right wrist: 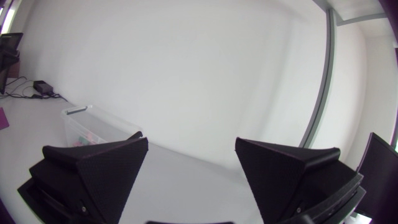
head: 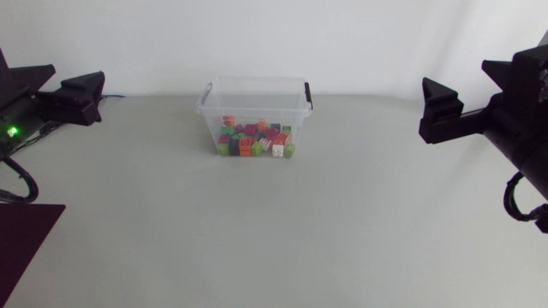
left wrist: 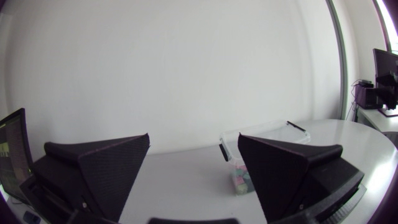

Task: Place the duplo bricks in the container

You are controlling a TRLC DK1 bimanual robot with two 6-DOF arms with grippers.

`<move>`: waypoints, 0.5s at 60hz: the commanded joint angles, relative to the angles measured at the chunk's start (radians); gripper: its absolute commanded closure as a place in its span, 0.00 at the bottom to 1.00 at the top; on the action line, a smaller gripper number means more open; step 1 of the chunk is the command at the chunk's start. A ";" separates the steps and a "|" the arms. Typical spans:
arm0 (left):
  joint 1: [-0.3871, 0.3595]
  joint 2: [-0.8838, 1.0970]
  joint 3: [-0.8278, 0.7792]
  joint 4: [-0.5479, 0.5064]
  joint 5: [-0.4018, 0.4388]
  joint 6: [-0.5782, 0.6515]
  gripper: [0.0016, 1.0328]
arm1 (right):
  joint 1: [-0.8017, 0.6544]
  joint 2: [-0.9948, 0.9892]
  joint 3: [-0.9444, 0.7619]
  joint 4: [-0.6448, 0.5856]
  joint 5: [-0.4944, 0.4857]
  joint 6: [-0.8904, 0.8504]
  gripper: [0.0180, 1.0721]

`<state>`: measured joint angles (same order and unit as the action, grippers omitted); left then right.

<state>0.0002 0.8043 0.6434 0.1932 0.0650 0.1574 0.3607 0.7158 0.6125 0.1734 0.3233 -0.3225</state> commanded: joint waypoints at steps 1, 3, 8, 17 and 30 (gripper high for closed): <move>0.014 -0.056 -0.054 0.012 -0.007 0.011 0.04 | -0.006 -0.044 -0.034 -0.020 0.014 -0.018 0.04; 0.021 -0.073 -0.067 0.012 -0.007 0.007 0.04 | -0.006 -0.062 -0.040 -0.025 0.014 -0.020 0.04; 0.035 -0.113 -0.094 0.008 -0.007 0.005 0.04 | -0.014 -0.102 -0.060 -0.038 0.016 -0.029 0.04; 0.044 -0.185 -0.137 -0.009 -0.007 0.008 0.04 | -0.032 -0.182 -0.094 -0.074 0.014 -0.032 0.04; 0.048 -0.313 -0.222 -0.044 -0.008 0.006 0.04 | -0.049 -0.315 -0.162 -0.128 0.009 -0.033 0.04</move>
<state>0.0395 0.5331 0.4671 0.1581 0.0650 0.1574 0.3260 0.4393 0.4919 0.0647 0.3267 -0.3447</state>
